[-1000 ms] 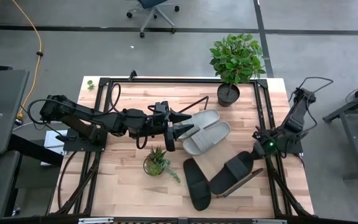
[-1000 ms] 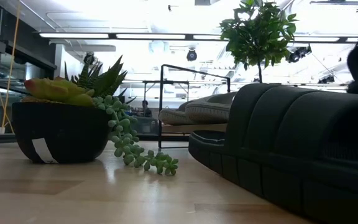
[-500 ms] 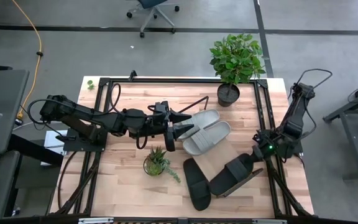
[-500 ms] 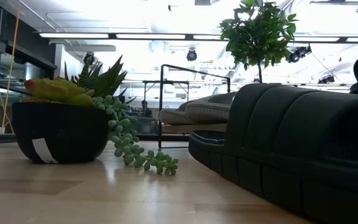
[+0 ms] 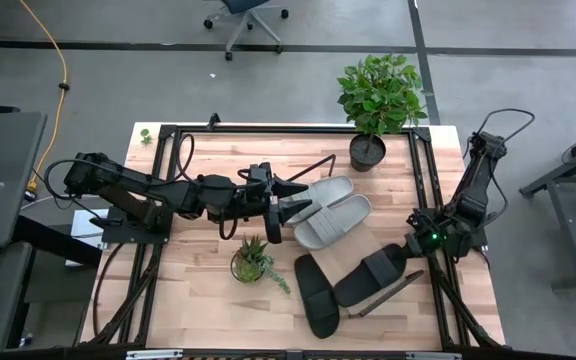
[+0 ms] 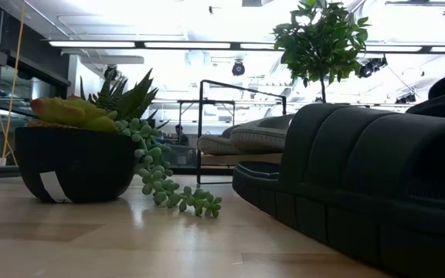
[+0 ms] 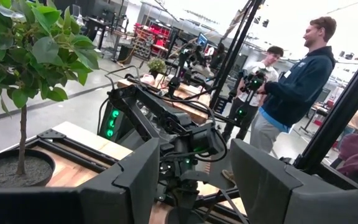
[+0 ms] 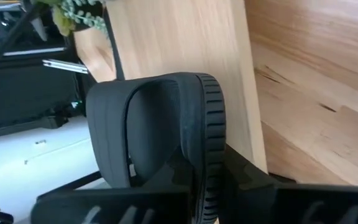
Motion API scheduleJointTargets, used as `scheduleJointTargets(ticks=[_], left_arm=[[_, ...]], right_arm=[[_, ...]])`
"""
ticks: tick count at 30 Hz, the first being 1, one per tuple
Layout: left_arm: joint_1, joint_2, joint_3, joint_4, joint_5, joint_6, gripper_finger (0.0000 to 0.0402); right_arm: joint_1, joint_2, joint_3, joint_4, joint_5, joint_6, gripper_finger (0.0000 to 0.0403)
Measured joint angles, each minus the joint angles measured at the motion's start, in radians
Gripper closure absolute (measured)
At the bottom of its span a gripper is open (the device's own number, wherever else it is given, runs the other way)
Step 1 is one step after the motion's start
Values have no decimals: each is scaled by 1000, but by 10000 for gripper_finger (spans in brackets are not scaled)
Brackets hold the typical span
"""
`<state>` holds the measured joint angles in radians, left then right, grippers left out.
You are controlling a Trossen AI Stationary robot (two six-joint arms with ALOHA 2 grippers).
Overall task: Pick and place slides into the shelf
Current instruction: Put the top black slide on the shelf
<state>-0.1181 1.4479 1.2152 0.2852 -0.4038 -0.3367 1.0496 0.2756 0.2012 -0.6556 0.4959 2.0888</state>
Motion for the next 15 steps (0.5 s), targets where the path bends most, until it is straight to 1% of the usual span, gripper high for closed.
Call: scheduleJointTargets(ticks=[8, 13, 15], left_arm=[[0, 0, 0, 0, 0, 0, 218], [0, 0, 0, 0, 0, 0, 218], [0, 0, 0, 0, -2, 0, 218]], right_arm=[[0, 0, 0, -8, -31, -16, 398], [0, 0, 0, -5, -100, -30, 398], [0, 0, 0, -4, -111, -36, 398]])
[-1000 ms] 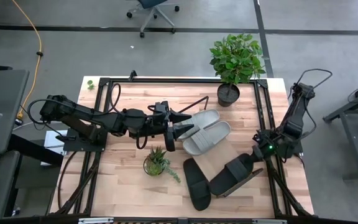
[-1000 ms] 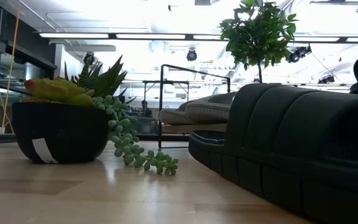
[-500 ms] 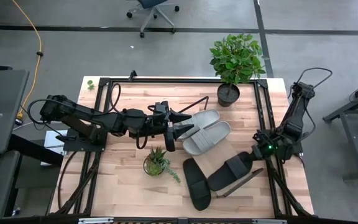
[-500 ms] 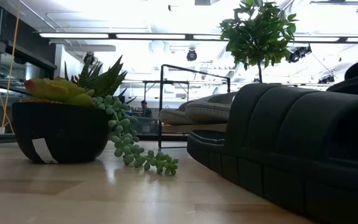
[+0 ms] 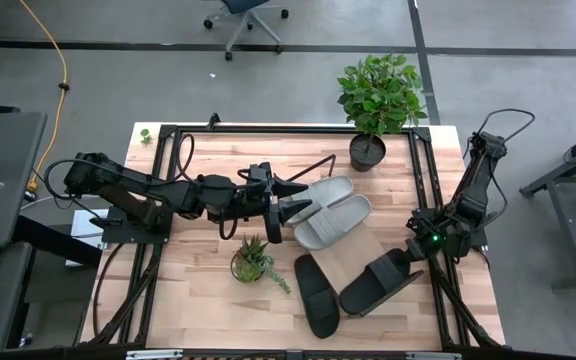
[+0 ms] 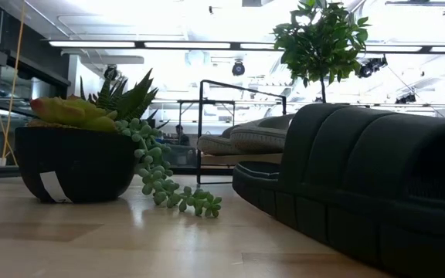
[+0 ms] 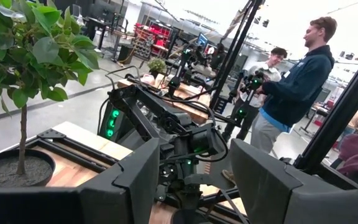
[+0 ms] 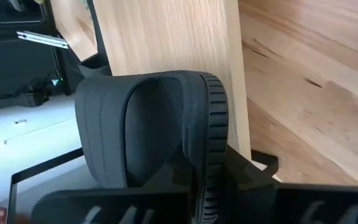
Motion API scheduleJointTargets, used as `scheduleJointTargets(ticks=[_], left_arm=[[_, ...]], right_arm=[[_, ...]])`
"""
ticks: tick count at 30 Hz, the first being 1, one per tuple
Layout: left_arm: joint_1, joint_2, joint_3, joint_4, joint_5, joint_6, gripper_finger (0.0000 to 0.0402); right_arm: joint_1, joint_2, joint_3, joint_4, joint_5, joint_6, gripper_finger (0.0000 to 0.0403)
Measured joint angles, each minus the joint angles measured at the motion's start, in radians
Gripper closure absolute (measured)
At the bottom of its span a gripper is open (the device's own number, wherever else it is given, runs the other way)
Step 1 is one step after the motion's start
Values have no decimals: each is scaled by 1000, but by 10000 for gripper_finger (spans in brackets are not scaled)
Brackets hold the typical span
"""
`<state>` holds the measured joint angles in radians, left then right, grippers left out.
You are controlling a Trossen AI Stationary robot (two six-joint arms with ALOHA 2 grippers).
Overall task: Pick and place slides into the shelf
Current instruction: Put the top black slide on the shelf
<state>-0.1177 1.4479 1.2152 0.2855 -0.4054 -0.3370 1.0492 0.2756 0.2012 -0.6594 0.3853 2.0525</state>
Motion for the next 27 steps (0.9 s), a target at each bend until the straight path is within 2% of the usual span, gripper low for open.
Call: scheduleJointTargets(ticks=[14, 22, 27], left_arm=[[0, 0, 0, 0, -7, 0, 218], [0, 0, 0, 0, -7, 0, 218], [0, 0, 0, 0, -7, 1, 218]], right_arm=[[0, 0, 0, 4, 15, -8, 396], [0, 0, 0, 3, -6, 11, 355], [0, 0, 0, -3, -1, 11, 344]])
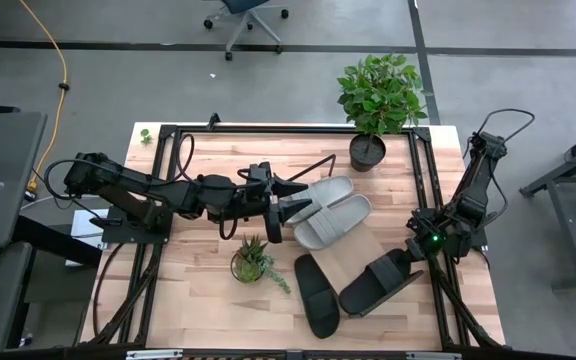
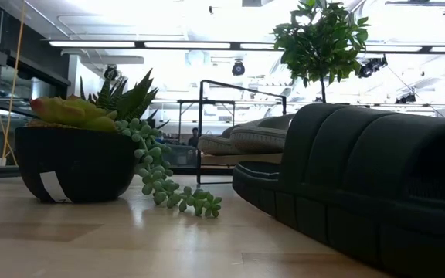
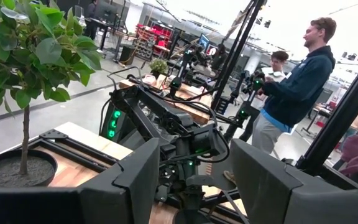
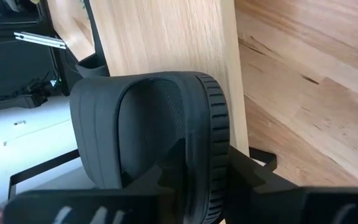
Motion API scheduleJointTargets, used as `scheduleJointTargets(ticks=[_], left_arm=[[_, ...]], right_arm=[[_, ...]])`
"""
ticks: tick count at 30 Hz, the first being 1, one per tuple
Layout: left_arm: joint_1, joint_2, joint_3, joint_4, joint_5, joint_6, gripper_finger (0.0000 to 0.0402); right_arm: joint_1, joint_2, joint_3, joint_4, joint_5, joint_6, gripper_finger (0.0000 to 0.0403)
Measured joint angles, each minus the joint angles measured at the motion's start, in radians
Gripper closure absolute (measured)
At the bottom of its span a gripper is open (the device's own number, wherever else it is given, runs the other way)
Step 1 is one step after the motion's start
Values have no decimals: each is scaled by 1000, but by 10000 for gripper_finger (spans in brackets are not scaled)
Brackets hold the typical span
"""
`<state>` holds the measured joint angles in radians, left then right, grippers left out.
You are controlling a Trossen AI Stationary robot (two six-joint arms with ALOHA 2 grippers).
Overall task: Pick and place slides into the shelf
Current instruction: Put the top black slide on the shelf
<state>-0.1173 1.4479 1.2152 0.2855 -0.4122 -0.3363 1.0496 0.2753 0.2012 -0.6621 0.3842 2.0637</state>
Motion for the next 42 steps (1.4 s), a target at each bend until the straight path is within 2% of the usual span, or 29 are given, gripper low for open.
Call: scheduleJointTargets(ticks=[11, 23, 29, 35, 42], left_arm=[[0, 0, 0, 0, 0, 3, 218], [0, 0, 0, 0, 0, 14, 218], [0, 0, 0, 0, 0, 16, 218], [0, 0, 0, 0, 0, 16, 218], [0, 0, 0, 0, 0, 17, 218]], right_arm=[[1, 0, 0, -17, 19, 10, 337], [0, 0, 0, -21, 54, 27, 237], [0, 0, 0, -45, 173, 49, 234], [0, 0, 0, -56, 59, 82, 234], [0, 0, 0, -17, 83, 75, 234]])
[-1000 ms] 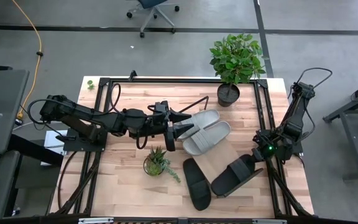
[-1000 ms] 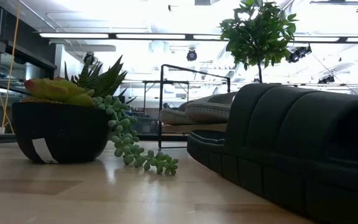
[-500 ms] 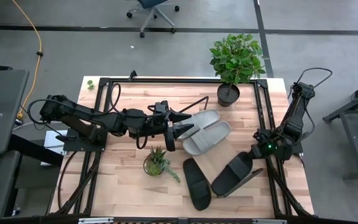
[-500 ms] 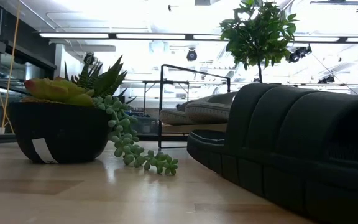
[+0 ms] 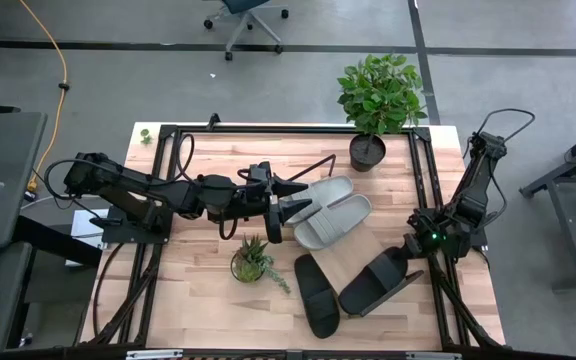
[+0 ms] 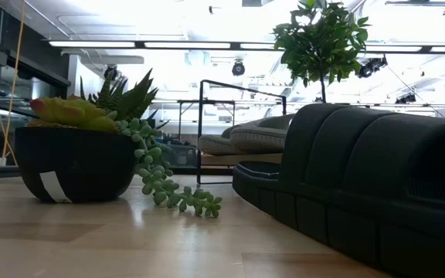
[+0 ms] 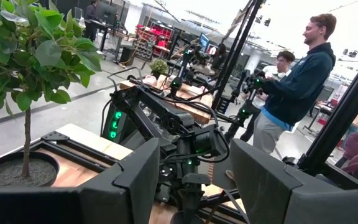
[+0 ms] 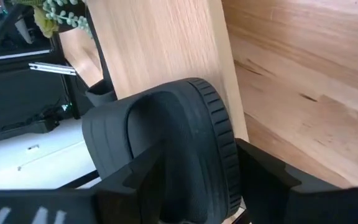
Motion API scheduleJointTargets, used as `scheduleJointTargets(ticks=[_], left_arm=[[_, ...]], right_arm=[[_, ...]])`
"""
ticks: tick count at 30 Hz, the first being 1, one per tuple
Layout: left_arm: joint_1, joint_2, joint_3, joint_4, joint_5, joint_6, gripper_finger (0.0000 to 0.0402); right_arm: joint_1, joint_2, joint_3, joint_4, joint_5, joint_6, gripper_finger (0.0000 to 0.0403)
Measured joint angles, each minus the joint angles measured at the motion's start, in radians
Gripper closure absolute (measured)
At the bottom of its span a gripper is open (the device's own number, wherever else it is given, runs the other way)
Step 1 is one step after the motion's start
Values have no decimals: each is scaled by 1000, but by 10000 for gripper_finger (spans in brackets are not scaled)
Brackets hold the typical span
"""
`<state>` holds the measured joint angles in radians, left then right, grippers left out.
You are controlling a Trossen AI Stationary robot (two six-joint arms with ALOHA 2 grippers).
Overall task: Pick and place slides into the shelf
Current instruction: Put the top black slide on the shelf
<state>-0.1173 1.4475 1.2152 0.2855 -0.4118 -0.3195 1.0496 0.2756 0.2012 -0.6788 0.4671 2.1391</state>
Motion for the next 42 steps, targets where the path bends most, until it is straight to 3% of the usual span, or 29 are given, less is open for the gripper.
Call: scheduleJointTargets(ticks=[9, 15, 24, 36, 42], left_arm=[[0, 0, 0, 0, 0, 0, 218], [0, 0, 0, 0, 0, 0, 218], [0, 0, 0, -3, 1, -8, 218], [14, 28, 1, -167, 110, -53, 224], [65, 133, 172, -358, 265, 25, 262]], right_arm=[[0, 0, 0, -6, -87, 15, 234], [0, 0, 0, -30, 5, 18, 234], [0, 0, 0, -32, -16, 23, 234], [0, 0, 0, -18, -30, 18, 234], [0, 0, 0, -10, -31, 21, 234]])
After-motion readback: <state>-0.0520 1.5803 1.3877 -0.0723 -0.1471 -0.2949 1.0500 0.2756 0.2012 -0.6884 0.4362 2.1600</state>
